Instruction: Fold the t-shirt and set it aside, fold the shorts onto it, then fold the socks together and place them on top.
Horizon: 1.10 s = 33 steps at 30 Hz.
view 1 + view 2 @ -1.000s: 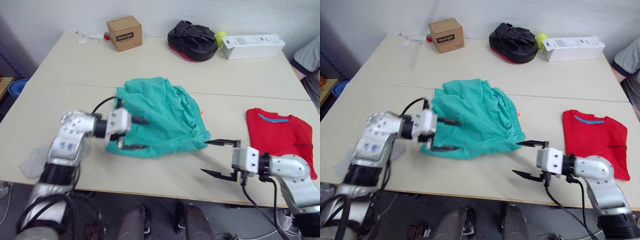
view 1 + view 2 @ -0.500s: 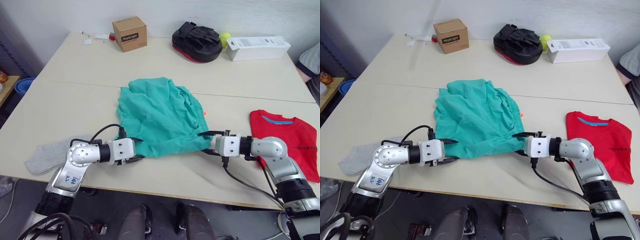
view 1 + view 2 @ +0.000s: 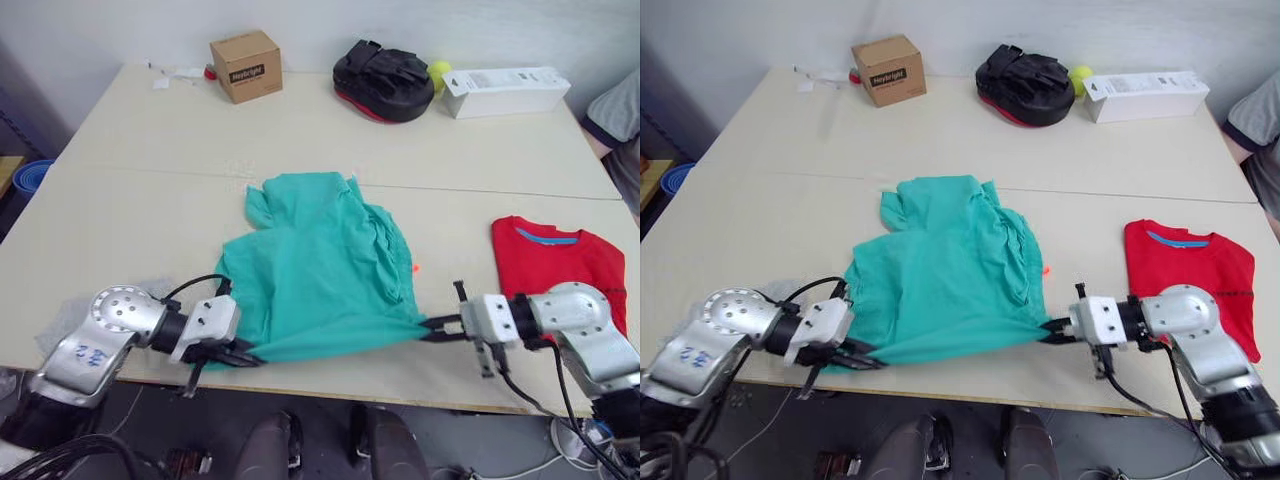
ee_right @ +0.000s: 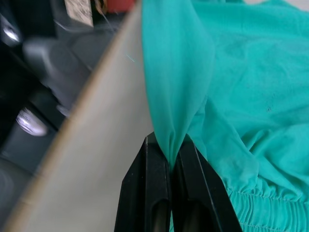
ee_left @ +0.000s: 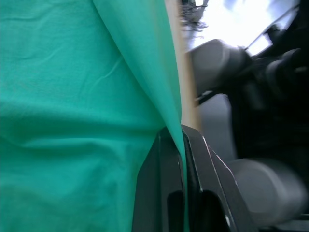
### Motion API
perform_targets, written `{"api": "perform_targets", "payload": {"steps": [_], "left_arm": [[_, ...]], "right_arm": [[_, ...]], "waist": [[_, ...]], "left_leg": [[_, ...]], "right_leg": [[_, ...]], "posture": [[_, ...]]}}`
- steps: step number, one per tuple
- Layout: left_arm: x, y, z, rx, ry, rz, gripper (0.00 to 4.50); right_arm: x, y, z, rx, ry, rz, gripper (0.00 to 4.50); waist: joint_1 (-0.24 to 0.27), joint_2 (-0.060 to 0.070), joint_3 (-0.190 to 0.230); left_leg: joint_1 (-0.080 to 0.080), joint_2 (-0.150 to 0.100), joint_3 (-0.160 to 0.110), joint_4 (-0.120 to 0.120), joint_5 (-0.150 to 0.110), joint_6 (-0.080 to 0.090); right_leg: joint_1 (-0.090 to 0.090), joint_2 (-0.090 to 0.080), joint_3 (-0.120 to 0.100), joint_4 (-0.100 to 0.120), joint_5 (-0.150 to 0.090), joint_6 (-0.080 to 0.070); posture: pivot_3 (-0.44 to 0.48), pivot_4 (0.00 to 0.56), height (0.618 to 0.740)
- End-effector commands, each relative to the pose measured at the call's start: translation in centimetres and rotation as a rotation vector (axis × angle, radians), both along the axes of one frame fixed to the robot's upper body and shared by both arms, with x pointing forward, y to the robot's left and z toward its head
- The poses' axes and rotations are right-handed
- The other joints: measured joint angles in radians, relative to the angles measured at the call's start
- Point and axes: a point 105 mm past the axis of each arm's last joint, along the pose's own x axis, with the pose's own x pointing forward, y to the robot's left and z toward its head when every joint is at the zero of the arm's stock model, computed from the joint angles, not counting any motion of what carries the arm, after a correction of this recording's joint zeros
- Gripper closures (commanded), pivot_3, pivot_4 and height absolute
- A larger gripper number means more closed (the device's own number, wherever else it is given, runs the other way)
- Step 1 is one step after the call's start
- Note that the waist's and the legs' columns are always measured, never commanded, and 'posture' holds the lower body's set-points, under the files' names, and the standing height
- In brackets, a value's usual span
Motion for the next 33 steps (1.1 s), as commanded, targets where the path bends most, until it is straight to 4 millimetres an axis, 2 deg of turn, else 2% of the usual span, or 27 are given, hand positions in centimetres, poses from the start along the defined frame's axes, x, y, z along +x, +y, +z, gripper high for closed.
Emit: {"api": "perform_targets", "payload": {"steps": [1, 4, 6, 7, 9, 10, 11, 12, 13, 14, 15, 16, 18, 19, 20, 22, 25, 29, 32, 33], "left_arm": [[-0.9, 0.5, 1.0, 0.023, 0.07, 0.039, 4.48], [-0.4, 1.0, 1.7, 0.042, 0.141, 0.098, 4.48], [0.9, 1.8, 2.1, 0.084, 0.14, 0.134, 4.48], [2.2, 2.1, 2.4, 0.093, 0.081, 0.147, 4.48], [8.9, 2.7, 4.6, 0.071, -0.202, 0.31, 4.48], [12.4, 2.8, 6.8, 0.037, -0.357, 0.384, 4.48], [16.3, 3.0, 10.4, -0.012, -0.557, 0.494, 4.48], [19.1, 3.0, 14.4, -0.077, -0.723, 0.587, 4.48], [20.7, 2.8, 18.0, -0.141, -0.863, 0.64, 4.48], [21.9, 3.0, 23.2, -0.228, -1.055, 0.75, 4.48], [22.0, 3.0, 27.1, -0.315, -1.17, 0.806, 4.48], [21.9, 3.0, 29.4, -0.37, -1.238, 0.838, 4.48], [19.5, 2.6, 35.8, -0.523, -1.461, 0.845, 4.48], [18.1, 2.2, 38.0, -0.577, -1.552, 0.819, 4.48], [17.2, 1.9, 39.2, -0.612, -1.6, 0.786, 4.48], [16.5, 1.4, 39.1, -0.592, -1.653, 0.704, 4.48], [16.6, 1.3, 36.9, -0.549, -1.657, 0.61, 4.48], [16.8, 0.6, 31.1, -0.522, -1.565, 0.477, 4.48], [15.7, -0.4, 25.6, -0.489, -1.406, 0.385, 4.48], [14.8, -0.8, 22.4, -0.439, -1.299, 0.325, 4.48]], "right_arm": [[-1.8, -0.2, 1.9, 0.022, 0.088, 0.013, 4.5], [-1.7, 0.2, 3.2, 0.093, 0.159, -0.032, 4.5], [0.3, 0.0, 4.2, 0.093, 0.086, -0.071, 4.5], [1.6, -0.2, 4.9, 0.101, 0.027, -0.097, 4.5], [6.3, -0.9, 8.0, 0.137, -0.196, -0.199, 4.5], [8.7, -1.2, 10.3, 0.163, -0.327, -0.254, 4.5], [11.4, -1.7, 13.6, 0.197, -0.512, -0.334, 4.5], [13.6, -1.9, 17.3, 0.239, -0.687, -0.43, 4.5], [14.6, -2.0, 20.6, 0.303, -0.812, -0.484, 4.5], [15.4, -2.7, 25.2, 0.358, -1.034, -0.597, 4.5], [15.3, -3.2, 28.5, 0.408, -1.175, -0.662, 4.5], [15.1, -3.4, 30.4, 0.436, -1.264, -0.697, 4.5], [13.8, -4.4, 34.6, 0.516, -1.447, -0.778, 4.5], [13.1, -4.7, 36.0, 0.526, -1.54, -0.804, 4.5], [12.7, -4.9, 36.5, 0.518, -1.582, -0.805, 4.5], [12.7, -5.2, 35.9, 0.487, -1.621, -0.789, 4.5], [14.0, -6.1, 32.9, 0.436, -1.545, -0.791, 4.5], [15.3, -6.7, 26.1, 0.335, -1.351, -0.699, 4.5], [15.1, -6.7, 19.1, 0.205, -1.158, -0.565, 4.5], [14.5, -6.9, 15.5, 0.14, -1.019, -0.506, 4.5]], "waist": [[0.01, 0.001, 0.0], [0.017, 0.001, 0.001], [0.017, 0.002, 0.001], [0.017, 0.002, 0.001], [0.017, 0.004, 0.002], [0.018, 0.004, 0.003], [0.022, 0.004, 0.004], [0.024, 0.001, 0.006], [0.022, -0.002, 0.007], [0.02, -0.005, 0.008], [0.019, -0.006, 0.008], [0.016, -0.007, 0.007], [0.011, -0.007, 0.007], [0.008, -0.007, 0.007], [0.004, -0.007, 0.007], [-0.001, -0.007, 0.007], [-0.011, -0.007, 0.007], [-0.015, -0.006, 0.007], [-0.013, -0.005, 0.008], [-0.012, -0.005, 0.008]], "left_leg": [[0.0, 0.0, 0.0, 0.0, 0.0, 0.0], [0.001, 0.0, -0.001, 0.0, 0.001, -0.001], [0.001, 0.0, -0.001, 0.0, 0.001, -0.001], [0.001, 0.0, -0.001, 0.0, 0.001, -0.002], [0.001, 0.0, -0.001, 0.0, 0.001, -0.003], [0.001, -0.001, 0.0, 0.001, 0.002, -0.003], [-0.001, -0.002, 0.0, 0.001, 0.004, -0.003], [-0.003, -0.003, 0.0, 0.001, 0.007, -0.002], [-0.009, -0.003, 0.001, 0.001, 0.01, -0.002], [-0.018, -0.005, 0.002, 0.002, 0.015, 0.003], [-0.029, -0.006, 0.003, 0.003, 0.021, 0.003], [-0.038, -0.006, 0.004, 0.002, 0.021, 0.004], [-0.048, -0.007, 0.004, 0.001, 0.021, 0.003], [-0.048, -0.007, 0.004, -0.002, 0.021, 0.003], [-0.047, -0.007, 0.005, -0.003, 0.02, 0.002], [-0.044, -0.007, 0.008, -0.011, 0.019, 0.003], [-0.035, -0.005, 0.013, -0.018, 0.017, 0.007], [-0.036, -0.003, 0.013, -0.021, 0.012, 0.016], [-0.042, -0.004, 0.011, -0.019, 0.011, 0.017], [-0.042, -0.004, 0.009, -0.016, 0.011, 0.018]], "right_leg": [[0.0, 0.0, 0.0, 0.001, 0.0, 0.0], [-0.001, 0.0, 0.0, 0.001, 0.0, 0.0], [-0.001, 0.0, 0.001, 0.002, 0.0, 0.0], [-0.001, 0.0, 0.001, 0.002, 0.0, -0.001], [-0.001, 0.0, 0.001, 0.002, 0.0, -0.001], [-0.001, 0.0, 0.0, 0.002, 0.001, 0.0], [-0.003, 0.0, 0.0, 0.002, 0.003, -0.001], [-0.005, 0.001, -0.001, 0.003, 0.005, 0.0], [-0.011, 0.001, -0.001, 0.005, 0.006, 0.0], [-0.022, 0.001, -0.001, 0.01, 0.007, 0.0], [-0.033, 0.001, -0.002, 0.016, 0.007, 0.0], [-0.043, 0.001, -0.003, 0.017, 0.007, 0.001], [-0.057, 0.002, -0.009, 0.021, 0.007, 0.001], [-0.058, 0.002, -0.013, 0.022, 0.007, 0.001], [-0.058, 0.001, -0.021, 0.024, 0.007, 0.001], [-0.058, -0.002, -0.034, 0.029, 0.008, 0.001], [-0.053, -0.003, -0.042, 0.039, 0.008, 0.001], [-0.052, -0.002, -0.048, 0.04, 0.007, 0.002], [-0.052, -0.003, -0.049, 0.035, 0.007, 0.002], [-0.049, -0.003, -0.049, 0.036, 0.007, 0.002]], "posture": [[0.0, 0.15, 0.74], [0.0, 0.15, 0.74], [0.0, 0.15, 0.74], [0.0, 0.15, 0.74], [0.0, 0.15, 0.74], [0.0, 0.15, 0.74], [0.0, 0.15, 0.74], [0.0, 0.15, 0.74], [0.0, 0.15, 0.74], [0.0, 0.15, 0.74], [0.0, 0.15, 0.74], [0.0, 0.15, 0.74], [0.0, 0.15, 0.74], [0.0, 0.15, 0.74], [0.0, 0.15, 0.74], [0.0, 0.15, 0.74], [0.0, 0.15, 0.74], [0.0, 0.15, 0.74], [0.0, 0.15, 0.74], [0.0, 0.15, 0.74]]}}
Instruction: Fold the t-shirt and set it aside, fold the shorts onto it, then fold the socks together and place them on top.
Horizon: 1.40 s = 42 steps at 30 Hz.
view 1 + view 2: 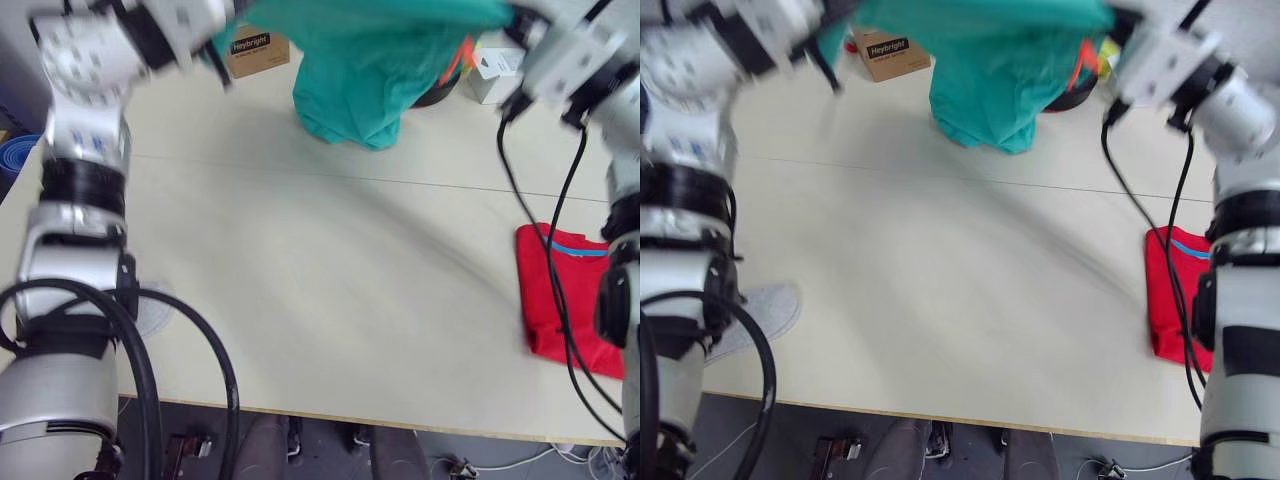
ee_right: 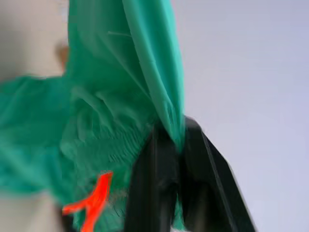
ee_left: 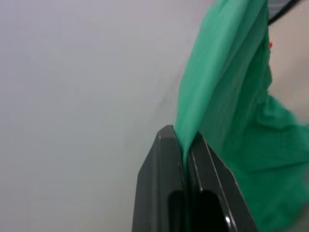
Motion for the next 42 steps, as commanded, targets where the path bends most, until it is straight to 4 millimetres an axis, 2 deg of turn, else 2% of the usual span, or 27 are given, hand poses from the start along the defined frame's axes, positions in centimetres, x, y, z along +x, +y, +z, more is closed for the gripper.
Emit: {"api": "perform_targets", "payload": {"steps": [1, 2, 4, 6, 8, 10, 11, 13, 14, 15, 16, 17, 18, 19, 20, 21, 24, 26, 29, 34, 37, 40, 41, 42], "left_arm": [[-4.5, 1.4, -3.5, 0.044, 0.175, -0.096, 4.48], [-6.0, 1.1, -6.3, 0.104, 0.307, -0.141, 4.48], [-8.9, 0.8, -10.0, 0.193, 0.512, -0.226, 4.48], [-11.5, 1.0, -12.6, 0.234, 0.723, -0.294, 4.48], [-13.4, 1.4, -15.0, 0.236, 0.96, -0.303, 4.48], [-15.4, 2.0, -17.4, 0.27, 1.14, -0.308, 4.48], [-16.3, 2.3, -18.2, 0.279, 1.229, -0.304, 4.48], [-17.8, 2.8, -19.3, 0.302, 1.347, -0.307, 4.48], [-18.4, 3.0, -19.7, 0.308, 1.392, -0.306, 4.48], [-19.0, 2.9, -19.9, 0.294, 1.443, -0.315, 4.48], [-19.5, 2.8, -19.9, 0.279, 1.484, -0.328, 4.48], [-19.9, 2.6, -20.0, 0.253, 1.513, -0.339, 4.48], [-20.0, 2.4, -20.0, 0.241, 1.514, -0.343, 4.48], [-20.0, 2.3, -20.0, 0.234, 1.509, -0.341, 4.48], [-19.5, 2.2, -20.2, 0.236, 1.456, -0.327, 4.48], [-18.9, 2.2, -20.2, 0.236, 1.405, -0.312, 4.48], [-17.3, 1.9, -19.8, 0.203, 1.242, -0.297, 4.48], [-16.1, 2.1, -18.8, 0.136, 1.184, -0.295, 4.48], [-15.0, 2.8, -18.3, 0.101, 1.129, -0.253, 3.87], [-14.6, 3.9, -19.0, 0.145, 1.106, -0.217, 2.31], [-14.2, 3.6, -18.2, 0.114, 1.092, -0.23, 1.4], [-14.6, 3.3, -17.9, 0.137, 1.081, -0.266, 0.47], [-14.9, 3.3, -18.0, 0.155, 1.095, -0.283, 0.47], [-15.1, 3.3, -18.5, 0.198, 1.099, -0.267, 0.23]], "right_arm": [[-3.1, -2.9, -6.7, -0.055, 0.32, 0.08, 4.5], [-4.4, -2.9, -9.3, -0.084, 0.439, 0.132, 4.5], [-6.5, -3.1, -12.1, -0.132, 0.575, 0.189, 4.5], [-7.8, -3.8, -13.8, -0.156, 0.666, 0.19, 4.5], [-8.8, -4.4, -14.9, -0.177, 0.712, 0.187, 4.5], [-10.1, -4.9, -16.3, -0.192, 0.807, 0.191, 4.5], [-10.8, -5.3, -16.9, -0.182, 0.876, 0.195, 4.5], [-11.7, -5.5, -17.4, -0.179, 0.945, 0.204, 4.5], [-12.2, -5.6, -17.5, -0.167, 0.981, 0.211, 4.5], [-12.6, -5.6, -17.6, -0.155, 1.018, 0.218, 4.5], [-13.0, -5.6, -17.6, -0.149, 1.04, 0.221, 4.5], [-13.4, -5.7, -17.8, -0.126, 1.093, 0.218, 4.5], [-13.7, -5.8, -18.0, -0.113, 1.133, 0.205, 4.5], [-13.8, -5.9, -18.1, -0.103, 1.16, 0.195, 4.5], [-13.9, -6.1, -18.3, -0.112, 1.169, 0.179, 4.5], [-13.9, -6.1, -18.3, -0.116, 1.159, 0.172, 4.5], [-13.7, -5.7, -18.0, -0.118, 1.129, 0.169, 4.5], [-13.6, -5.3, -17.7, -0.109, 1.11, 0.179, 4.5], [-13.7, -4.9, -17.4, -0.085, 1.087, 0.192, 4.5], [-14.0, -4.9, -17.6, -0.049, 1.124, 0.175, 4.5], [-14.0, -5.0, -17.6, -0.029, 1.133, 0.158, 4.5], [-14.0, -5.1, -17.6, -0.012, 1.131, 0.15, 4.5], [-14.0, -5.1, -17.6, -0.011, 1.131, 0.149, 4.5], [-14.1, -5.2, -17.8, -0.009, 1.134, 0.148, 4.5]], "waist": [[0.001, 0.0, 0.0], [0.002, 0.001, 0.001], [0.005, 0.005, 0.003], [0.013, 0.012, 0.008], [0.022, 0.015, 0.009], [0.028, 0.017, 0.011], [0.031, 0.019, 0.012], [0.032, 0.022, 0.01], [0.029, 0.017, 0.01], [0.025, 0.008, 0.01], [0.027, -0.002, 0.01], [0.029, 0.001, 0.009], [0.028, 0.002, 0.009], [0.026, 0.003, 0.009], [0.025, 0.003, 0.009], [0.024, 0.003, 0.008], [0.027, 0.003, 0.008], [0.028, 0.003, 0.008], [0.027, 0.002, 0.008], [0.026, 0.001, 0.008], [0.027, 0.001, 0.008], [0.027, 0.001, 0.008], [0.027, 0.001, 0.008], [0.027, 0.001, 0.008]], "left_leg": [[0.0, 0.0, -0.002, 0.001, -0.001, 0.001], [0.001, 0.0, -0.004, 0.002, -0.001, 0.001], [0.007, 0.0, -0.012, 0.003, -0.002, 0.002], [0.007, 0.0, -0.015, 0.006, -0.003, 0.001], [0.006, 0.0, -0.011, 0.018, -0.003, 0.002], [0.02, 0.0, -0.012, 0.019, 0.003, 0.003], [0.032, 0.0, -0.014, 0.017, 0.0, -0.004], [0.044, 0.002, -0.018, 0.014, -0.002, -0.001], [0.044, 0.001, -0.018, 0.009, -0.001, -0.001], [0.046, 0.0, -0.007, 0.0, 0.003, -0.002], [0.054, -0.001, 0.003, -0.002, 0.007, -0.006], [0.06, -0.005, 0.01, -0.001, 0.01, -0.01], [0.06, -0.004, 0.005, -0.002, 0.016, -0.026], [0.058, -0.002, 0.001, -0.001, 0.019, -0.029], [0.058, 0.001, -0.002, 0.0, 0.019, -0.03], [0.059, 0.003, -0.005, 0.0, 0.018, -0.031], [0.058, 0.007, -0.007, -0.003, 0.017, -0.036], [0.057, 0.01, -0.008, -0.002, 0.017, -0.037], [0.057, 0.011, -0.008, -0.002, 0.017, -0.036], [0.057, 0.011, -0.007, -0.002, 0.016, -0.036], [0.056, 0.011, -0.007, -0.002, 0.014, -0.038], [0.056, 0.011, -0.007, -0.002, 0.013, -0.04], [0.056, 0.011, -0.007, -0.002, 0.013, -0.04], [0.056, 0.011, -0.007, -0.002, 0.013, -0.04]], "right_leg": [[0.003, 0.0, 0.0, -0.002, 0.0, 0.0], [0.007, 0.0, 0.001, -0.004, 0.0, 0.0], [0.019, 0.001, 0.006, -0.008, 0.0, 0.0], [0.028, 0.004, 0.011, -0.02, -0.001, 0.001], [0.042, 0.004, 0.016, -0.039, -0.008, 0.01], [0.061, 0.003, 0.017, -0.049, -0.007, 0.012], [0.071, 0.001, 0.018, -0.053, -0.005, 0.009], [0.085, 0.001, 0.024, -0.054, -0.006, 0.004], [0.085, 0.007, 0.046, -0.04, -0.008, -0.001], [0.078, 0.009, 0.078, -0.01, -0.025, -0.016], [0.071, 0.008, 0.099, -0.001, -0.04, -0.021], [0.069, 0.004, 0.115, 0.002, -0.06, -0.005], [0.067, 0.004, 0.113, 0.002, -0.064, -0.011], [0.065, 0.005, 0.108, 0.006, -0.065, -0.015], [0.066, 0.007, 0.104, 0.009, -0.064, -0.014], [0.067, 0.009, 0.101, 0.01, -0.059, -0.006], [0.067, 0.016, 0.098, 0.009, -0.06, -0.007], [0.067, 0.019, 0.098, 0.009, -0.06, -0.007], [0.067, 0.02, 0.098, 0.009, -0.059, -0.007], [0.067, 0.02, 0.099, 0.008, -0.058, -0.006], [0.067, 0.02, 0.1, 0.008, -0.058, -0.006], [0.067, 0.02, 0.1, 0.008, -0.058, -0.006], [0.067, 0.02, 0.1, 0.008, -0.058, -0.006], [0.067, 0.02, 0.099, 0.008, -0.058, -0.006]], "posture": [[0.0, 0.15, 0.74], [0.0, 0.15, 0.74], [0.0, 0.15, 0.74], [0.0, 0.15, 0.74], [0.0, 0.15, 0.74], [0.0, 0.15, 0.74], [0.0, 0.15, 0.74], [0.0, 0.15, 0.74], [0.0, 0.15, 0.74], [0.0, 0.15, 0.74], [0.0, 0.15, 0.74], [0.0, 0.15, 0.74], [0.0, 0.15, 0.74], [0.0, 0.15, 0.74], [0.0, 0.15, 0.74], [0.0, 0.15, 0.74], [0.0, 0.15, 0.74], [0.0, 0.15, 0.74], [0.0, 0.15, 0.74], [0.0, 0.15, 0.74], [0.0, 0.15, 0.74], [0.0, 0.15, 0.74], [0.0, 0.15, 0.74], [0.0, 0.15, 0.74]]}}
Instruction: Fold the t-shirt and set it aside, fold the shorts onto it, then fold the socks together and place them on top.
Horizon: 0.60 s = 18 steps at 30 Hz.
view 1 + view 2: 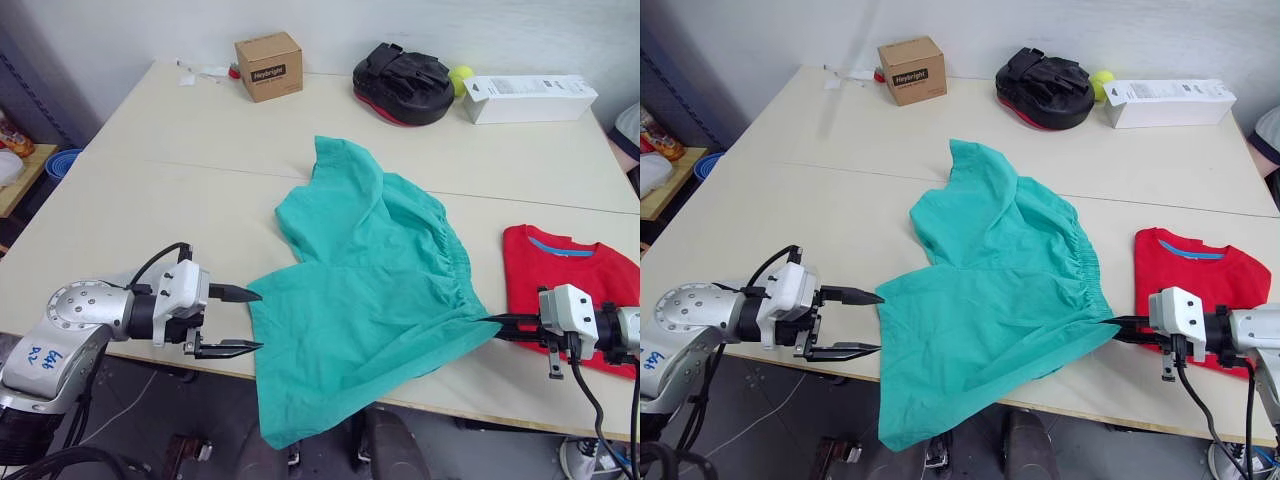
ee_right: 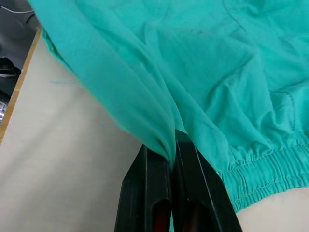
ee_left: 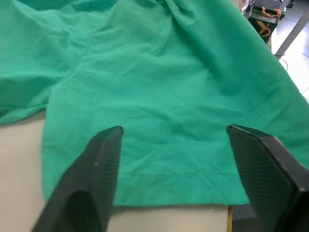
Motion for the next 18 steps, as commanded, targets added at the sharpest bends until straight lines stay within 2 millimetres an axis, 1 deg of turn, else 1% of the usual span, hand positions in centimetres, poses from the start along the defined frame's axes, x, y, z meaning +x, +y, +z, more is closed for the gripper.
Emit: {"api": "perform_targets", "payload": {"steps": [1, 3, 6, 8, 12, 15, 18], "left_arm": [[-0.9, -0.2, -0.1, 0.07, -0.029, -0.069, 0.23], [-2.4, -0.8, -1.2, 0.109, -0.061, -0.169, 0.23], [-4.5, -2.1, -2.7, 0.112, -0.135, -0.304, 0.23], [-4.8, -2.7, -3.6, 0.117, -0.213, -0.321, 0.23], [-5.5, -3.6, -5.5, 0.132, -0.289, -0.341, 0.23], [-5.6, -3.7, -7.4, 0.188, -0.355, -0.365, 0.23], [-5.1, -3.7, -8.4, 0.224, -0.425, -0.392, 0.23]], "right_arm": [[-0.1, -0.3, 0.5, 0.018, -0.031, -0.016, 4.5], [-0.3, -0.5, 0.1, 0.027, -0.026, -0.029, 4.5], [-0.6, -0.9, -0.2, 0.045, -0.013, -0.052, 4.5], [-1.1, -1.0, -0.5, 0.05, 0.006, -0.056, 4.5], [-2.0, -1.0, -0.6, 0.058, 0.037, -0.051, 4.5], [-2.5, -0.6, -0.3, 0.06, 0.052, -0.043, 4.5], [-2.5, -0.1, 0.4, 0.06, 0.052, -0.035, 4.5]], "waist": [[0.0, 0.0, 0.0], [-0.001, 0.0, 0.0], [-0.001, 0.0, 0.0], [0.0, 0.0, 0.0], [0.004, 0.0, -0.001], [0.003, 0.0, -0.001], [0.001, 0.0, -0.001]], "left_leg": [[0.0, 0.0, 0.0, 0.0, 0.0, 0.0], [0.0, 0.0, 0.0, 0.0, 0.0, 0.0], [0.0, 0.0, 0.001, -0.001, -0.002, -0.001], [-0.001, 0.0, 0.001, -0.002, -0.003, -0.001], [-0.002, 0.0, 0.001, -0.003, -0.004, 0.001], [-0.002, 0.001, 0.001, -0.003, -0.005, 0.002], [-0.002, 0.001, 0.001, -0.003, -0.008, 0.007]], "right_leg": [[0.0, 0.0, 0.0, 0.0, 0.0, 0.0], [0.0, 0.0, 0.0, -0.001, 0.0, 0.0], [0.0, 0.0, 0.0, -0.003, 0.0, 0.0], [0.0, 0.0, 0.0, -0.006, 0.0, 0.0], [0.0, 0.0, 0.0, -0.008, 0.0, 0.0], [0.001, 0.0, 0.0, -0.009, 0.001, 0.001], [0.0, 0.0, 0.0, -0.009, 0.001, 0.002]], "posture": [[0.0, 0.15, 0.74], [0.0, 0.15, 0.74], [0.0, 0.15, 0.74], [0.0, 0.15, 0.74], [0.0, 0.15, 0.74], [0.0, 0.15, 0.74], [0.0, 0.15, 0.74]]}}
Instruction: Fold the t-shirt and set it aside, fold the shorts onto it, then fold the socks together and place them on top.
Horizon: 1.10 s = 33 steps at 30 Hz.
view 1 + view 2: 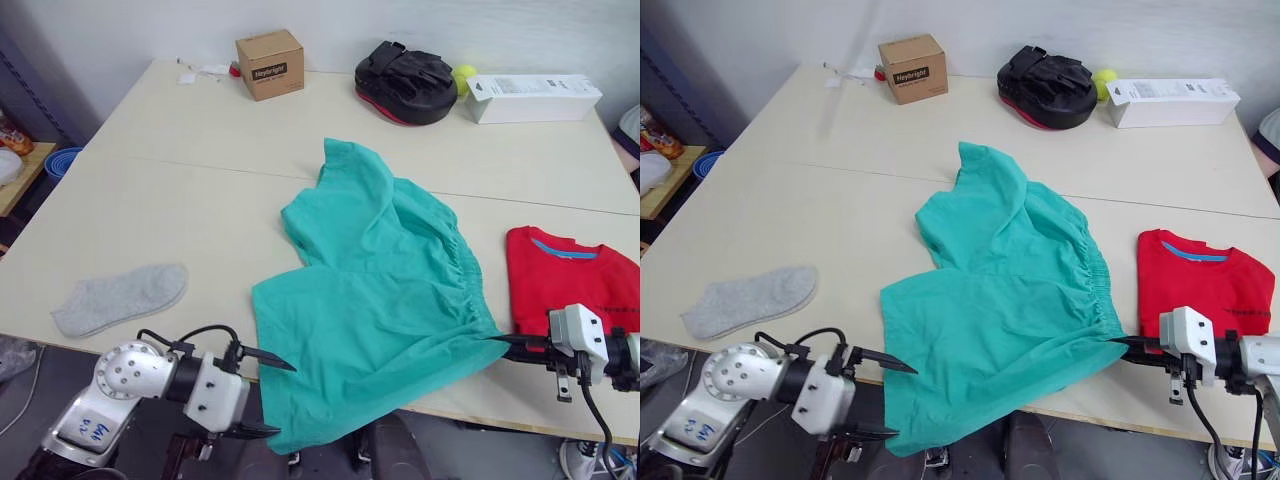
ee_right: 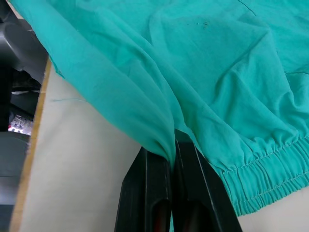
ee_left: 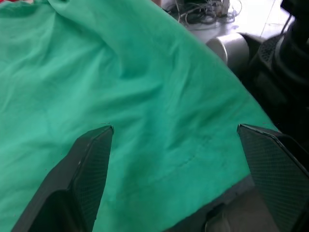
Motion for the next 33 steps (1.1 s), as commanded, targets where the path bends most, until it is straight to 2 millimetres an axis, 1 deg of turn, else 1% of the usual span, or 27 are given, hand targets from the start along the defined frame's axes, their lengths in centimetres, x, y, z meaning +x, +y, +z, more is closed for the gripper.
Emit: {"api": "perform_targets", "payload": {"steps": [1, 3, 7, 10, 11, 13, 15, 16, 19, 20, 21, 23, 25, 26, 28, 30, 33], "left_arm": [[0.3, -0.2, -0.5, 0.02, -0.108, -0.054, 0.23], [0.5, 0.0, -0.9, 0.046, -0.155, -0.088, 0.23], [1.4, 0.8, -1.4, 0.083, -0.212, -0.094, 0.23], [3.3, 0.9, -1.4, 0.107, -0.341, -0.069, 0.23], [3.9, 0.8, -1.2, 0.103, -0.368, -0.048, 0.38], [4.8, 0.8, -0.9, 0.084, -0.386, -0.011, 0.82], [5.1, 0.5, -0.5, 0.053, -0.395, 0.004, 1.35], [5.1, 0.4, -0.4, 0.044, -0.391, 0.002, 1.48], [4.0, -0.4, 0.7, -0.052, -0.303, -0.028, 1.97], [3.2, -0.6, 1.1, -0.09, -0.242, -0.049, 2.18], [2.5, -0.7, 1.4, -0.111, -0.188, -0.063, 2.47], [2.0, -0.4, 1.5, -0.109, -0.147, -0.08, 3.07], [2.3, -0.2, 1.6, -0.097, -0.145, -0.073, 3.73], [2.3, -0.1, 1.6, -0.097, -0.137, -0.07, 3.98], [2.3, -0.1, 1.6, -0.097, -0.13, -0.07, 3.98], [2.2, -0.3, 2.0, -0.127, -0.083, -0.052, 3.98], [2.4, -0.5, 2.8, -0.196, 0.024, 0.015, 3.98]], "right_arm": [[0.1, 0.5, 2.0, 0.004, -0.04, 0.014, 4.5], [0.3, 0.6, 2.3, 0.004, -0.044, 0.012, 4.5], [0.5, 0.9, 2.8, 0.007, -0.05, 0.012, 4.5], [0.6, 1.1, 3.0, 0.013, -0.055, 0.013, 4.5], [0.7, 1.4, 3.1, 0.016, -0.058, 0.014, 4.5], [0.9, 1.9, 3.4, 0.022, -0.066, 0.016, 4.5], [1.0, 2.3, 3.7, 0.027, -0.073, 0.016, 4.5], [1.1, 2.4, 3.8, 0.027, -0.074, 0.016, 4.5], [1.2, 3.0, 4.1, 0.032, -0.077, 0.017, 4.5], [1.3, 3.2, 4.3, 0.036, -0.078, 0.016, 4.5], [1.3, 3.4, 4.4, 0.038, -0.078, 0.016, 4.5], [1.4, 3.7, 4.5, 0.042, -0.078, 0.014, 4.5], [1.5, 4.0, 4.6, 0.043, -0.077, 0.013, 4.5], [1.5, 4.1, 4.6, 0.044, -0.076, 0.013, 4.5], [1.5, 4.2, 4.7, 0.046, -0.074, 0.013, 4.5], [1.5, 4.4, 4.8, 0.048, -0.072, 0.013, 4.5], [1.5, 4.4, 4.7, 0.047, -0.068, 0.011, 4.5]], "waist": [[-0.001, 0.0, 0.0], [0.0, 0.0, 0.0], [0.0, 0.0, 0.0], [0.001, 0.0, 0.0], [0.001, 0.0, 0.0], [0.001, 0.0, 0.0], [0.01, 0.0, 0.0], [0.015, 0.0, 0.0], [0.026, 0.0, 0.0], [0.026, 0.0, 0.0], [0.023, 0.0, 0.0], [0.017, 0.001, -0.001], [0.01, 0.002, -0.002], [0.007, 0.003, -0.002], [0.001, 0.003, -0.002], [0.0, 0.003, -0.002], [0.0, 0.003, -0.002]], "left_leg": [[0.0, 0.0, 0.0, 0.0, 0.0, 0.0], [0.0, 0.001, 0.0, 0.0, 0.0, 0.0], [0.0, 0.001, 0.0, -0.001, 0.0, 0.0], [0.0, 0.001, 0.0, -0.002, 0.0, 0.0], [0.0, 0.001, 0.0, -0.003, 0.0, 0.0], [0.0, 0.001, 0.0, -0.003, 0.0, 0.0], [0.0, 0.001, 0.0, -0.004, 0.001, 0.001], [-0.001, 0.001, 0.0, -0.003, 0.002, 0.001], [-0.002, 0.001, 0.0, -0.003, 0.005, 0.002], [-0.003, 0.002, 0.0, -0.004, 0.006, 0.002], [-0.004, 0.003, 0.0, -0.004, 0.007, 0.002], [-0.008, 0.004, 0.0, -0.006, 0.009, 0.002], [-0.009, 0.004, 0.0, -0.007, 0.01, 0.001], [-0.01, 0.004, 0.0, -0.009, 0.012, -0.003], [-0.01, 0.004, 0.0, -0.011, 0.013, -0.003], [-0.011, 0.004, 0.0, -0.012, 0.016, 0.001], [-0.012, 0.004, 0.0, -0.011, 0.016, 0.002]], "right_leg": [[0.0, 0.0, 0.0, 0.0, 0.001, 0.0], [0.0, 0.0, 0.0, 0.0, 0.001, -0.001], [-0.001, 0.0, 0.0, -0.001, 0.002, -0.002], [-0.001, 0.0, 0.0, -0.003, 0.002, -0.001], [-0.001, 0.0, -0.001, -0.003, 0.002, -0.001], [-0.001, 0.0, -0.001, -0.003, 0.002, -0.001], [-0.001, 0.0, -0.001, -0.004, 0.002, 0.0], [0.0, 0.0, -0.002, -0.004, 0.003, 0.0], [0.0, 0.0, -0.002, -0.007, 0.009, -0.002], [-0.001, 0.0, -0.003, -0.01, 0.011, -0.003], [-0.001, 0.0, -0.003, -0.012, 0.013, -0.003], [-0.004, 0.0, -0.004, -0.016, 0.016, -0.003], [-0.004, 0.0, -0.004, -0.018, 0.016, -0.003], [-0.005, 0.0, -0.005, -0.019, 0.016, -0.003], [-0.005, 0.0, -0.007, -0.021, 0.016, -0.003], [-0.005, 0.001, -0.008, -0.022, 0.016, -0.003], [-0.005, 0.001, -0.009, -0.022, 0.016, -0.003]], "posture": [[0.0, 0.15, 0.74], [0.0, 0.15, 0.74], [0.0, 0.15, 0.74], [0.0, 0.15, 0.74], [0.0, 0.15, 0.74], [0.0, 0.15, 0.74], [0.0, 0.15, 0.74], [0.0, 0.15, 0.74], [0.0, 0.15, 0.74], [0.0, 0.15, 0.74], [0.0, 0.15, 0.74], [0.0, 0.15, 0.74], [0.0, 0.15, 0.74], [0.0, 0.15, 0.74], [0.0, 0.15, 0.74], [0.0, 0.15, 0.74], [0.0, 0.15, 0.74]]}}
